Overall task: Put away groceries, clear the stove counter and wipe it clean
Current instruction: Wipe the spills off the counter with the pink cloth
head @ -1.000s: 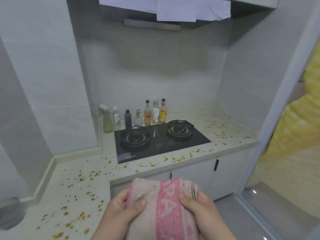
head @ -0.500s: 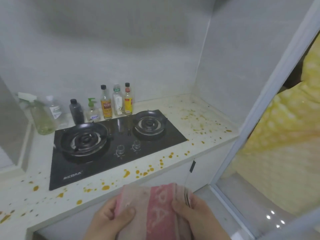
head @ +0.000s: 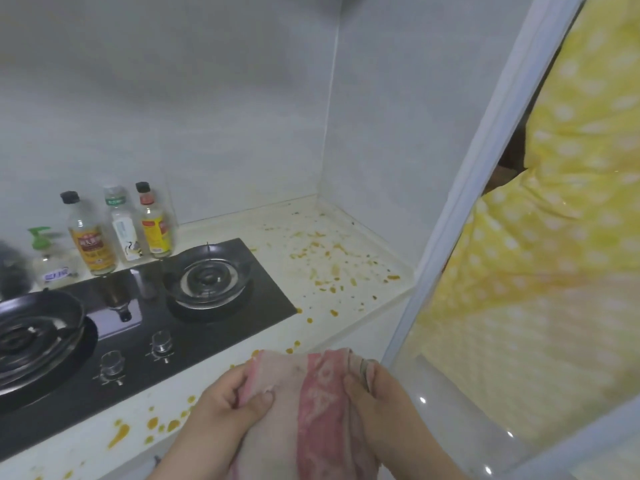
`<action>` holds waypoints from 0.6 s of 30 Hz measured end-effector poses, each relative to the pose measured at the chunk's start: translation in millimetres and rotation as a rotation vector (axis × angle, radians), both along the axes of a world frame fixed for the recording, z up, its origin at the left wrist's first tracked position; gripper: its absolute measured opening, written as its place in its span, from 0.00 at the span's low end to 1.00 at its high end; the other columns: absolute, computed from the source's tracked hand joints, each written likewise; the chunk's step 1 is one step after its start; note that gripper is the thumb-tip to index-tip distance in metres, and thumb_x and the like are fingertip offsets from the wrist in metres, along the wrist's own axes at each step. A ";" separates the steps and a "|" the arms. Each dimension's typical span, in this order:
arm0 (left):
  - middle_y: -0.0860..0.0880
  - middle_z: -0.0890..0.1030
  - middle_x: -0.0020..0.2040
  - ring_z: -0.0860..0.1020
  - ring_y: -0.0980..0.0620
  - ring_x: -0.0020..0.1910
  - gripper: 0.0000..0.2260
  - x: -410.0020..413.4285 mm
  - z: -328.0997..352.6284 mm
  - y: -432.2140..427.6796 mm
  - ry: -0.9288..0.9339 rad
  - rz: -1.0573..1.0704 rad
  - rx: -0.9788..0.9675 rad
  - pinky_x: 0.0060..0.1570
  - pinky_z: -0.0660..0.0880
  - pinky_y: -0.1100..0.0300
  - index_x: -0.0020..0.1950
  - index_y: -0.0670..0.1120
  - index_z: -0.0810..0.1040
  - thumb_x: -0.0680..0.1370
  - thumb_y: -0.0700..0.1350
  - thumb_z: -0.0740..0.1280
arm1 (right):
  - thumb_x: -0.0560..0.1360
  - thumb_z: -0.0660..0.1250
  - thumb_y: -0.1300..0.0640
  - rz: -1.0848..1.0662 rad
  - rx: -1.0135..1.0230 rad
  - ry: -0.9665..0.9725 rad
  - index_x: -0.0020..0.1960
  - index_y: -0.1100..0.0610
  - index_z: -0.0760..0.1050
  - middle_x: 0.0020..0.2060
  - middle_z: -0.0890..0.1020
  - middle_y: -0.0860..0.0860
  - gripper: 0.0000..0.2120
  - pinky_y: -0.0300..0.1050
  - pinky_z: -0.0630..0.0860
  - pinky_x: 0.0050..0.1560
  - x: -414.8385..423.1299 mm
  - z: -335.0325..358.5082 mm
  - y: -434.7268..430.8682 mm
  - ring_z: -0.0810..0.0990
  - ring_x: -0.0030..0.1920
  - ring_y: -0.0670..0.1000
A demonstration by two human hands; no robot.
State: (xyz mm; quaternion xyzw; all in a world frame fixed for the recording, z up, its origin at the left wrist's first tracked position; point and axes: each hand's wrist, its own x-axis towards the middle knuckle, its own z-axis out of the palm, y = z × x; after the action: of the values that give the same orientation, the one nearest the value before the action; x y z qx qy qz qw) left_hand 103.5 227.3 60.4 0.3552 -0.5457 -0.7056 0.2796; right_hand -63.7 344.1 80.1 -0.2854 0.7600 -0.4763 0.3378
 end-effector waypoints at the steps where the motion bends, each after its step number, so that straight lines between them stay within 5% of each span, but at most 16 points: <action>1: 0.39 0.84 0.47 0.83 0.44 0.44 0.14 -17.7 -1.5 0.2 0.003 0.009 0.009 0.42 0.79 0.59 0.50 0.45 0.84 0.70 0.29 0.71 | 0.80 0.61 0.55 0.001 0.017 0.002 0.49 0.49 0.78 0.48 0.83 0.41 0.07 0.32 0.74 0.52 -17.0 -2.4 -2.9 0.80 0.53 0.41; 4: 0.35 0.83 0.46 0.82 0.42 0.41 0.11 -70.5 -0.7 2.2 0.001 0.076 0.075 0.40 0.79 0.54 0.48 0.41 0.82 0.72 0.28 0.67 | 0.79 0.63 0.51 -0.011 0.075 -0.003 0.45 0.53 0.76 0.43 0.83 0.47 0.08 0.34 0.72 0.41 -71.2 -4.0 -11.2 0.81 0.47 0.43; 9: 0.36 0.83 0.48 0.83 0.41 0.44 0.11 -144.7 6.7 2.8 0.051 0.112 0.173 0.40 0.81 0.54 0.54 0.39 0.80 0.75 0.30 0.64 | 0.74 0.67 0.53 0.118 0.022 -0.058 0.51 0.47 0.80 0.45 0.85 0.44 0.06 0.43 0.80 0.51 -149.1 -2.5 -25.2 0.83 0.46 0.42; 14: 0.38 0.84 0.47 0.83 0.45 0.41 0.11 -189.5 7.6 -6.8 0.091 0.189 0.200 0.34 0.79 0.59 0.54 0.39 0.80 0.76 0.31 0.63 | 0.71 0.70 0.66 0.176 -0.069 -0.434 0.56 0.56 0.80 0.50 0.85 0.55 0.15 0.59 0.79 0.56 -201.0 -8.2 -47.7 0.84 0.51 0.57; 18: 0.39 0.83 0.52 0.83 0.44 0.47 0.17 -209.9 5.2 -28.1 0.138 0.064 0.223 0.41 0.80 0.55 0.58 0.44 0.79 0.72 0.31 0.68 | 0.73 0.64 0.70 0.178 -0.076 -0.392 0.53 0.55 0.81 0.46 0.86 0.54 0.15 0.55 0.81 0.51 -228.4 -10.7 -74.4 0.85 0.48 0.55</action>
State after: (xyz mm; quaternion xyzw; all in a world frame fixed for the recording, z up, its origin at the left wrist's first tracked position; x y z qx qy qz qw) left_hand -106.4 199.2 65.6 0.3520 -0.4318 -0.7754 0.2973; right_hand -292.1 269.7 69.4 -0.2660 0.6331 -0.5192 0.5088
